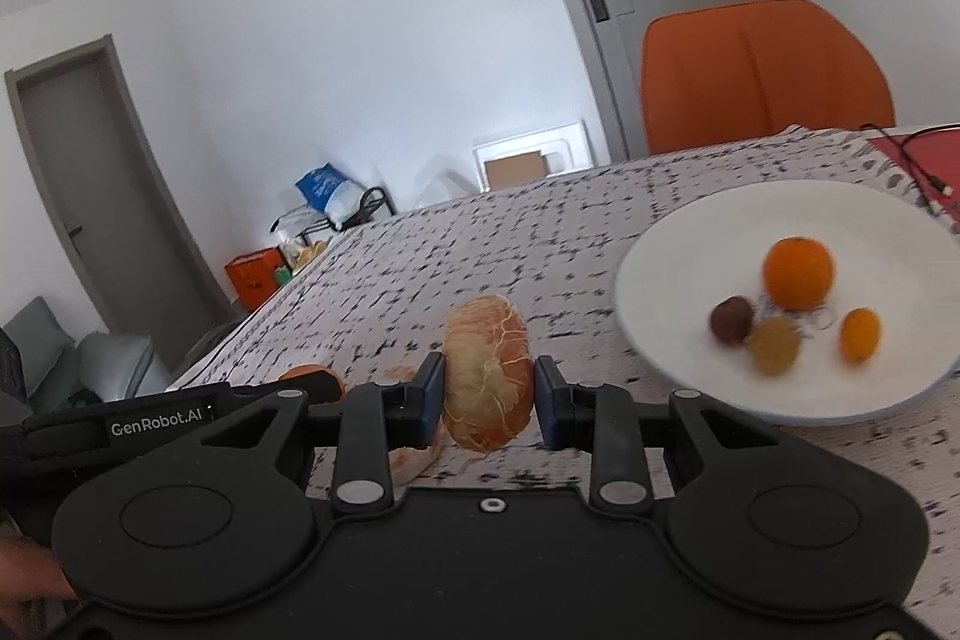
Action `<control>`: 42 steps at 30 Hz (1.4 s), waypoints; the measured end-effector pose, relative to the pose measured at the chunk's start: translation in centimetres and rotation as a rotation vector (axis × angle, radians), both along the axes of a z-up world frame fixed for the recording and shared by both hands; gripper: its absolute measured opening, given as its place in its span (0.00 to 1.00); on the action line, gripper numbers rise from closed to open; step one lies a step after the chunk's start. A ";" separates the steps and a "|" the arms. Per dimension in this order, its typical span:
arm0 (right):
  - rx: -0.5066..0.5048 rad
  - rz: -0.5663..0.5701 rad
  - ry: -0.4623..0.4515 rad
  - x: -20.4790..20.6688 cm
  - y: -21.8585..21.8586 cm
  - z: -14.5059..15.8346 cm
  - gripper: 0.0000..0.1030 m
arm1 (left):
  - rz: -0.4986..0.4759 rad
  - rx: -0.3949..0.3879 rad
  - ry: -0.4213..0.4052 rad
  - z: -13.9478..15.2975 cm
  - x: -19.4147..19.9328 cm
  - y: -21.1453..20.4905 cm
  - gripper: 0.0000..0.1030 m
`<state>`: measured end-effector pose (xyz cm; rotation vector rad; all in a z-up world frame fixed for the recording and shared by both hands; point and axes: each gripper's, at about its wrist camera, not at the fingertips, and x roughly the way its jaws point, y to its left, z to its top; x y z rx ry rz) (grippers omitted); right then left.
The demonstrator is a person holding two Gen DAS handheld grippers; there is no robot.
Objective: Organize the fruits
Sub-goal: 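Carry the pomelo segment with the right tool while the left tool carries the orange to the bowl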
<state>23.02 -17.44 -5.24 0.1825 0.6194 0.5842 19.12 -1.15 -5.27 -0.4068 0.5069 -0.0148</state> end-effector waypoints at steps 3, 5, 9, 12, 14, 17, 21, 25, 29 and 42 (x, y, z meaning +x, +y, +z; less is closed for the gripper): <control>0.008 -0.021 -0.005 0.1 -1.2 0.2 0.28 | -0.021 0.006 -0.005 0.3 0.4 -1.1 0.35; 0.012 -0.036 -0.011 0.1 -1.9 0.3 0.28 | -0.036 0.013 -0.007 0.5 0.7 -1.8 0.34; 0.017 -0.068 -0.016 0.2 -3.2 0.4 0.29 | -0.064 0.023 -0.010 0.8 1.3 -3.2 0.34; 0.022 -0.095 -0.016 0.2 -4.3 0.3 0.29 | -0.081 0.032 -0.014 0.9 1.8 -4.1 0.35; 0.024 -0.113 -0.012 0.4 -5.1 0.2 0.29 | -0.089 0.036 -0.017 1.0 2.0 -4.6 0.35; 0.021 -0.139 -0.012 0.4 -6.1 0.2 0.29 | -0.102 0.042 -0.024 1.2 2.4 -5.4 0.35; 0.023 -0.172 -0.011 0.6 -7.3 0.1 0.29 | -0.118 0.051 -0.027 1.4 3.1 -6.4 0.35; 0.027 -0.200 -0.009 0.8 -8.4 -0.1 0.29 | -0.137 0.064 -0.035 1.6 3.7 -7.4 0.35; 0.029 -0.230 -0.003 1.1 -9.4 -0.5 0.29 | -0.150 0.069 -0.036 1.6 4.4 -8.2 0.35; 0.049 -0.322 0.004 2.9 -12.7 -0.7 0.29 | -0.203 0.083 -0.019 1.4 7.1 -10.7 0.35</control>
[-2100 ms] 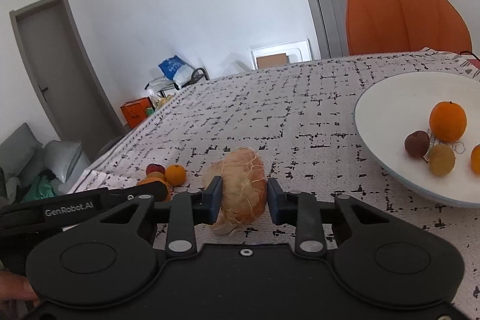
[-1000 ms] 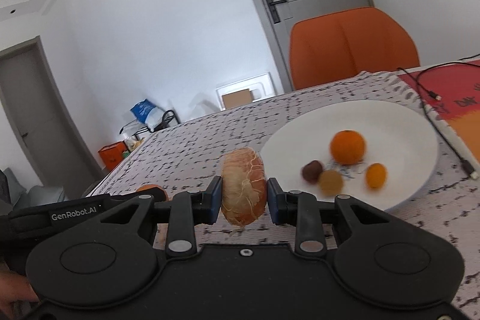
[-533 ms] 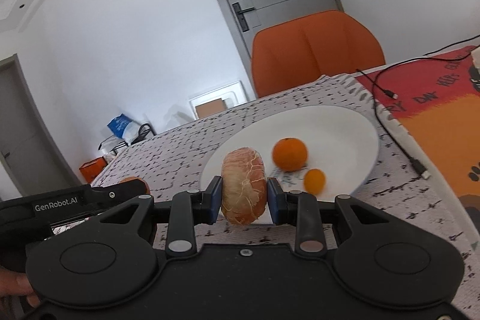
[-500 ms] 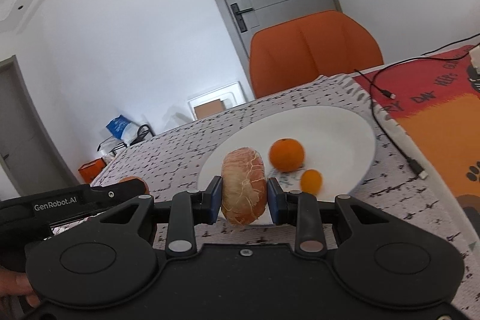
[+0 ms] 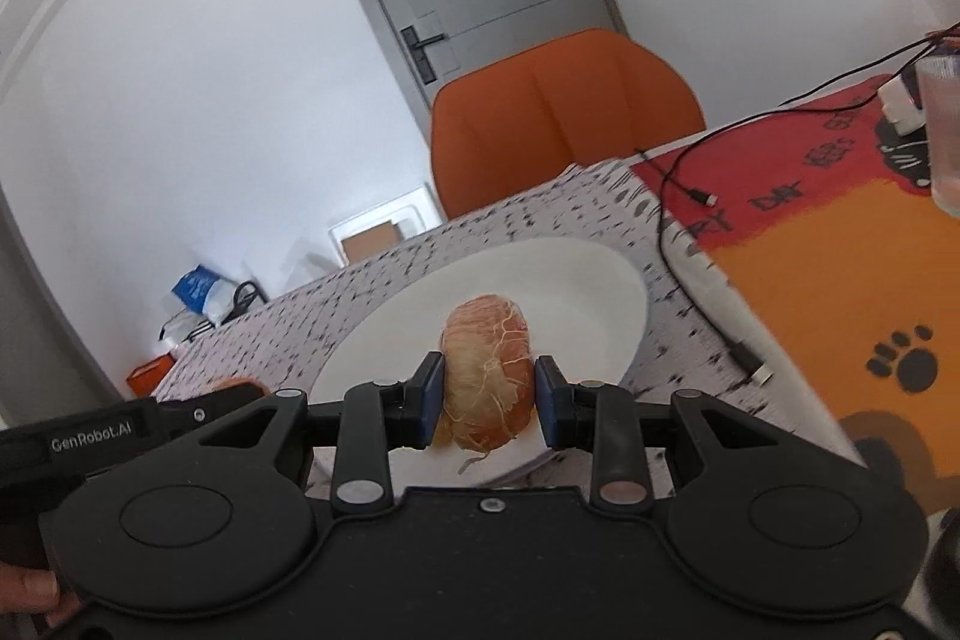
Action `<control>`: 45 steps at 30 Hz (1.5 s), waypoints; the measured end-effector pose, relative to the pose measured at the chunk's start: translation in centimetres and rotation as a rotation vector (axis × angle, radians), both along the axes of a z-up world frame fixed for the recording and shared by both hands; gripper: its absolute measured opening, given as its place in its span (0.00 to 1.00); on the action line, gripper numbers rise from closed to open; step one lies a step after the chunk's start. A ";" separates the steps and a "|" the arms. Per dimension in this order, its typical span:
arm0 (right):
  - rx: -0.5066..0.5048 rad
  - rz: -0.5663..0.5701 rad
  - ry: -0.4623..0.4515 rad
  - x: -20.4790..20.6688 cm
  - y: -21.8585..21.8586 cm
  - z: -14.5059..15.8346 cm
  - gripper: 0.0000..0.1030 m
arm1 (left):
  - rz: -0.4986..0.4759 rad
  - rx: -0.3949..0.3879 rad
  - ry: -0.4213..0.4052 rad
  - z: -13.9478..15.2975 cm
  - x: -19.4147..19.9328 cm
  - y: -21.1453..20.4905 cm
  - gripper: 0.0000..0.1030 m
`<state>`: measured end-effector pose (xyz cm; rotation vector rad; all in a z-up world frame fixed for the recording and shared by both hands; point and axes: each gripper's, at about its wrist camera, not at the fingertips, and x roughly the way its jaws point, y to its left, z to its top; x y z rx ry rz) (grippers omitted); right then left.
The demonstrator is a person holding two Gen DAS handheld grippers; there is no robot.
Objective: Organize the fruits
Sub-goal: 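Carry the pomelo segment with the right tool while the left tool carries the orange to the bowl, then open the right tool over the bowl while the left tool releases the orange into it, then move both open tools back toward the remaining fruits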
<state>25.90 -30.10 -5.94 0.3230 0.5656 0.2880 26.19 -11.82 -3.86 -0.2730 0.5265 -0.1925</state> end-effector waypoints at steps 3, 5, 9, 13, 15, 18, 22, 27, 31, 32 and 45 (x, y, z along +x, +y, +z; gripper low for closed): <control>0.005 -0.017 -0.003 0.5 -0.5 0.1 0.30 | -0.009 0.005 -0.004 0.3 0.7 -0.6 0.35; 0.015 -0.025 -0.007 0.7 -0.7 0.1 0.36 | -0.009 0.010 -0.010 0.4 1.0 -1.0 0.35; 0.032 -0.010 -0.015 0.4 -1.0 0.3 0.43 | -0.015 0.020 -0.010 0.4 1.5 -1.7 0.35; 0.039 0.006 -0.010 -0.2 -1.1 0.1 0.44 | -0.017 0.023 -0.015 0.5 1.9 -2.2 0.35; 0.045 0.011 -0.002 -0.4 -1.2 0.0 0.46 | -0.014 0.023 -0.012 0.7 2.0 -2.2 0.35; 0.042 0.016 0.006 -0.7 -1.0 -0.2 0.49 | -0.008 0.029 -0.037 1.1 1.7 -2.2 0.43; 0.043 0.023 0.012 -1.0 -0.7 -0.4 0.51 | -0.002 0.035 -0.038 1.2 1.0 -1.8 0.61; 0.036 0.038 0.005 -1.3 0.3 -0.5 0.58 | 0.031 0.048 -0.023 0.8 -0.1 -0.3 0.74; 0.031 0.050 0.005 -1.4 1.2 -0.4 0.63 | 0.069 0.056 -0.012 0.7 -0.9 1.0 0.80; 0.028 0.054 0.003 -1.5 1.5 -0.3 0.63 | 0.077 0.056 -0.013 0.8 -1.1 1.4 0.81; 0.000 0.083 -0.020 -2.1 4.4 -0.6 0.84 | 0.197 0.075 -0.003 0.2 -3.2 5.9 0.93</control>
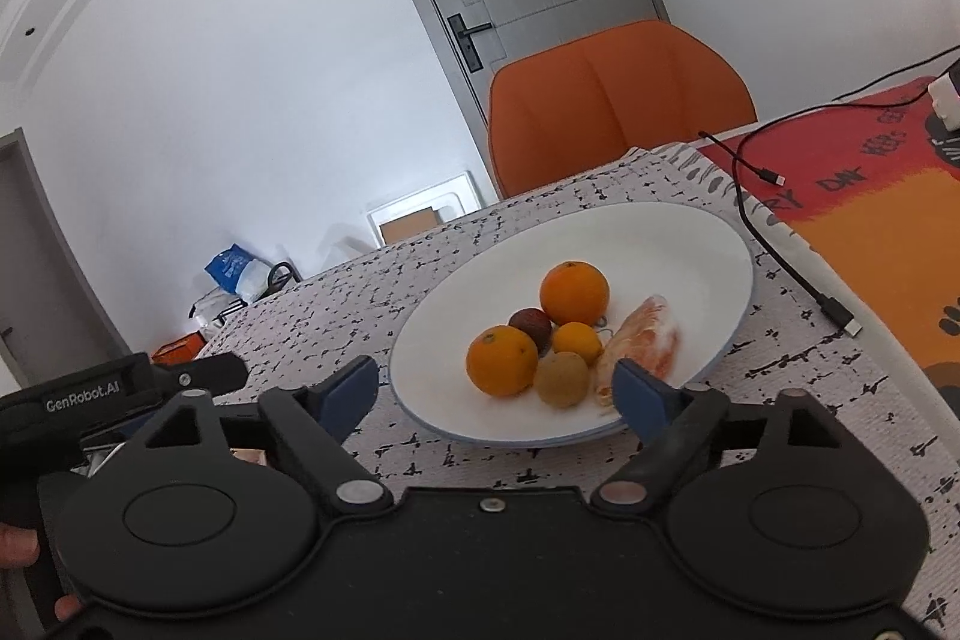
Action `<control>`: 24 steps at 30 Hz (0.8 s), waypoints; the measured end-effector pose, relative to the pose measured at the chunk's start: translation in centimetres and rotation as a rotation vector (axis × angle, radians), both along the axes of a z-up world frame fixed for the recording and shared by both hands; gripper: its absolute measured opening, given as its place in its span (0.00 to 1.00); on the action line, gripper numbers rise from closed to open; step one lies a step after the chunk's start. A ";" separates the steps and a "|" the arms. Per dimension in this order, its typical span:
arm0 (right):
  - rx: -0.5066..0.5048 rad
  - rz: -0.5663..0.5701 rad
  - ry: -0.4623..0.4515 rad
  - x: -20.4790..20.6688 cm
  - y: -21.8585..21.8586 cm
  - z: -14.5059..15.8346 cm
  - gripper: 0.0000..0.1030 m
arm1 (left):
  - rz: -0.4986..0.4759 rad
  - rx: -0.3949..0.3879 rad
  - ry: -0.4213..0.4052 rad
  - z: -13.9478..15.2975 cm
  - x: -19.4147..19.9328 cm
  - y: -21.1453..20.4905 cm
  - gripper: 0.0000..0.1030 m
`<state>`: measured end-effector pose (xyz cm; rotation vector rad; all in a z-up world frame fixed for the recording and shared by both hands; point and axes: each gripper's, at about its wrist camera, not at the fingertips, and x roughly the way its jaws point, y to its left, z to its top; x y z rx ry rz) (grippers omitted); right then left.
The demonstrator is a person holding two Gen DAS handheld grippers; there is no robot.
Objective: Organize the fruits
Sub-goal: 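Move both open tools back toward the remaining fruits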
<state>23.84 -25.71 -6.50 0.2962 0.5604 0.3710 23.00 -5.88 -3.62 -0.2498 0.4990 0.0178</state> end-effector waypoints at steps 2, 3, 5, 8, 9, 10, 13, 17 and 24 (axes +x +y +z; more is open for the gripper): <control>-0.008 0.001 -0.014 -0.3 0.5 0.1 0.88 | 0.013 -0.004 0.003 -0.1 -0.3 0.7 0.94; -0.011 -0.001 -0.019 -0.3 0.7 0.2 0.91 | 0.016 -0.005 0.006 -0.2 -0.4 1.0 0.95; -0.019 0.002 -0.024 -0.5 1.2 0.4 0.92 | 0.019 -0.004 0.012 -0.2 -0.7 1.5 0.95; -0.027 0.015 -0.029 -0.8 2.2 0.8 0.98 | 0.027 -0.001 0.010 -0.3 -1.4 2.2 0.95; -0.028 0.018 -0.033 -0.9 2.5 1.0 1.00 | 0.032 -0.001 0.009 -0.2 -1.7 2.5 0.95; -0.028 0.022 -0.036 -1.1 2.8 1.1 1.00 | 0.037 -0.001 0.009 -0.2 -2.0 2.8 0.95; -0.038 0.043 -0.027 -1.5 3.8 1.4 1.00 | 0.048 -0.004 0.007 -0.1 -2.9 3.7 0.95; -0.067 0.057 -0.022 -2.1 5.0 1.5 1.00 | 0.068 0.005 0.017 -0.2 -4.1 4.9 0.95; -0.102 0.115 -0.020 -2.8 7.1 1.6 1.00 | 0.103 0.019 0.027 -0.4 -5.7 6.8 0.95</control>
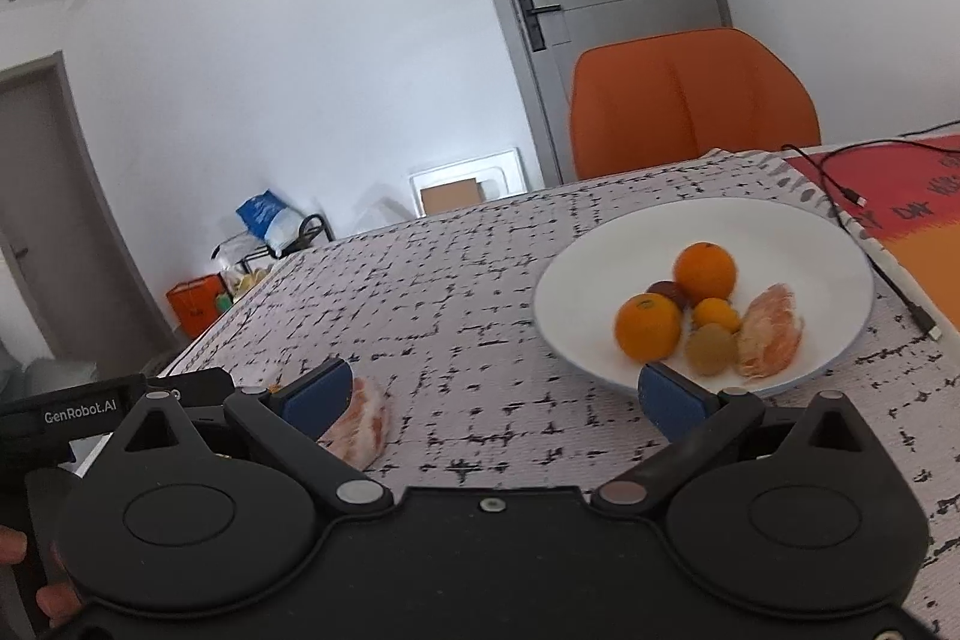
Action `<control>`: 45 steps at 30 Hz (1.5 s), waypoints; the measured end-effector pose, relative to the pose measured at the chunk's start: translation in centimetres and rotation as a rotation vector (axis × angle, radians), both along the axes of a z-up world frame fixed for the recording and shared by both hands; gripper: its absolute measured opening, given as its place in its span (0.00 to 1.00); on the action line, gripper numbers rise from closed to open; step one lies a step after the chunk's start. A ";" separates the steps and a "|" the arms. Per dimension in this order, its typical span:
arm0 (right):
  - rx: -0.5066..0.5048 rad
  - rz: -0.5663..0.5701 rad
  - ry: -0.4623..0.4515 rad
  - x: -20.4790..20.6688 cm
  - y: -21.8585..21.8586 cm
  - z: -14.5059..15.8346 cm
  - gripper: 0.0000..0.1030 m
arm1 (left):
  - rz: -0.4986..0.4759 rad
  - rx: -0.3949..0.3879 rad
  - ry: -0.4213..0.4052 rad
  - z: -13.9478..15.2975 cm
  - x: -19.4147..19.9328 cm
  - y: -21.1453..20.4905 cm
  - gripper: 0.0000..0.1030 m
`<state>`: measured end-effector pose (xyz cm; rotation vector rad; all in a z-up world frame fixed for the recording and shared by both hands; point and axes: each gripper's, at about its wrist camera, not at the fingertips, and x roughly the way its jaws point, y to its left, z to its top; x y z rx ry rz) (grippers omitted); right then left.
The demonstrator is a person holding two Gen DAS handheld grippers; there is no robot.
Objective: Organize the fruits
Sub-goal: 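Move both open tools back toward the remaining fruits, then grasp the second pomelo segment with the right tool while the left tool grasps the yellow-green fruit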
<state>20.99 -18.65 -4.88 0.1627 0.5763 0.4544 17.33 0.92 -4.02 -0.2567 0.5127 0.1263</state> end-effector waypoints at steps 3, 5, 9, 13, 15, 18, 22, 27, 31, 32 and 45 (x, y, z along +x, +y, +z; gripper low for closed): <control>-0.009 0.019 -0.004 -0.3 0.8 0.2 1.00 | 0.006 -0.004 0.005 -0.2 -0.5 0.7 0.95; -0.011 0.025 -0.003 -0.4 1.3 0.2 1.00 | 0.007 -0.004 0.009 -0.3 -0.8 1.1 0.95; -0.031 0.047 0.001 -0.6 2.4 0.2 1.00 | 0.007 -0.014 0.013 -0.5 -1.2 1.9 0.95; -0.046 0.098 0.016 -0.8 3.6 0.1 1.00 | -0.003 -0.019 0.015 -0.7 -1.6 2.6 0.95; -0.067 0.111 0.018 -0.9 4.4 0.1 1.00 | -0.005 -0.018 0.015 -0.7 -1.7 2.9 0.95; -0.083 0.127 0.023 -0.9 5.2 -0.1 1.00 | -0.003 -0.006 0.015 -0.7 -1.8 3.2 0.95; -0.080 0.150 0.032 -0.8 5.8 -0.3 1.00 | -0.002 -0.009 0.014 -0.8 -1.8 3.6 0.93; -0.102 0.165 0.012 -0.6 6.5 -0.4 0.94 | -0.001 -0.010 0.008 -1.0 -1.5 4.0 0.89; -0.101 0.182 0.027 0.0 6.8 -0.9 0.85 | -0.010 -0.013 0.014 -1.3 -1.0 3.9 0.81; -0.100 0.186 0.033 0.1 6.9 -0.9 0.84 | -0.013 -0.014 0.015 -1.4 -0.8 4.0 0.78; -0.131 0.240 0.088 2.1 8.6 -2.3 0.62 | -0.047 -0.052 0.063 -3.0 2.1 3.6 0.48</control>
